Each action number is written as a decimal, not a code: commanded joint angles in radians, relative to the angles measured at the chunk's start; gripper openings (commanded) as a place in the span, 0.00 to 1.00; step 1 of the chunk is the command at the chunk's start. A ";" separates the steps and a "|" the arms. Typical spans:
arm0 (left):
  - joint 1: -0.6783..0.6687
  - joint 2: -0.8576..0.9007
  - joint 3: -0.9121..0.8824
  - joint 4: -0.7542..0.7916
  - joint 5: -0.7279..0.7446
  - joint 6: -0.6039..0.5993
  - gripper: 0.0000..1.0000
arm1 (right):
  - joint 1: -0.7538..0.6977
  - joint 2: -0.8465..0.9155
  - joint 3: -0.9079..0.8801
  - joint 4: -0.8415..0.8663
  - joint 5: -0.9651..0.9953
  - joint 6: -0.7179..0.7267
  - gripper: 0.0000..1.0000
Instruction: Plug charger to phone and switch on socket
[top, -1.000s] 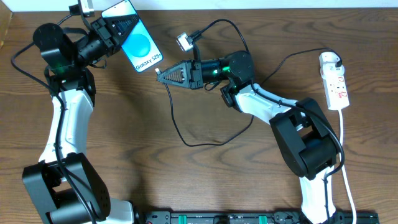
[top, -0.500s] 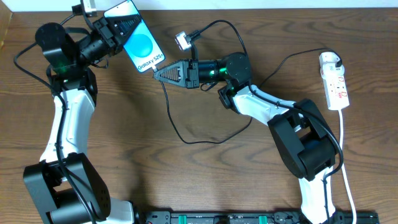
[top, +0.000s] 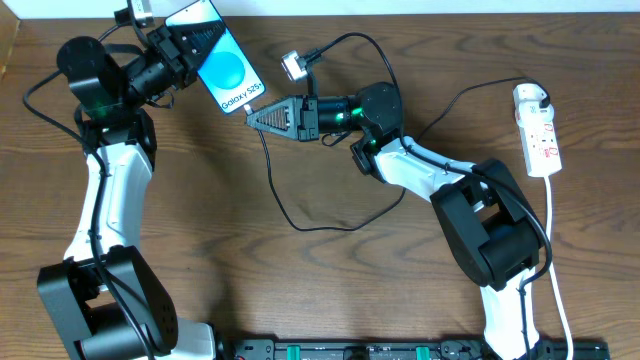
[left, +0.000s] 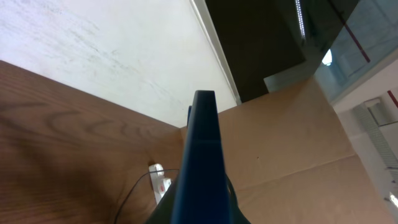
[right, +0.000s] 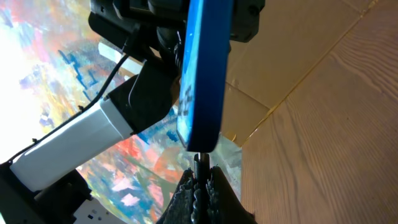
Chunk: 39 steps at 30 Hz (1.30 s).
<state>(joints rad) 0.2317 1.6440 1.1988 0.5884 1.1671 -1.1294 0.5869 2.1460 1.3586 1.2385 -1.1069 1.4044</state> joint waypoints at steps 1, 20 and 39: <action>-0.001 -0.010 0.000 0.016 -0.008 0.019 0.07 | -0.001 -0.001 0.016 0.004 0.008 -0.019 0.01; 0.020 -0.010 0.000 0.016 -0.008 0.036 0.07 | -0.001 -0.001 0.016 0.037 -0.003 -0.018 0.01; -0.003 -0.010 0.000 0.016 0.003 0.036 0.08 | -0.004 -0.001 0.016 0.038 0.005 -0.018 0.01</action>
<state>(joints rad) 0.2333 1.6440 1.1988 0.5884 1.1648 -1.1027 0.5869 2.1460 1.3586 1.2720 -1.1099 1.4040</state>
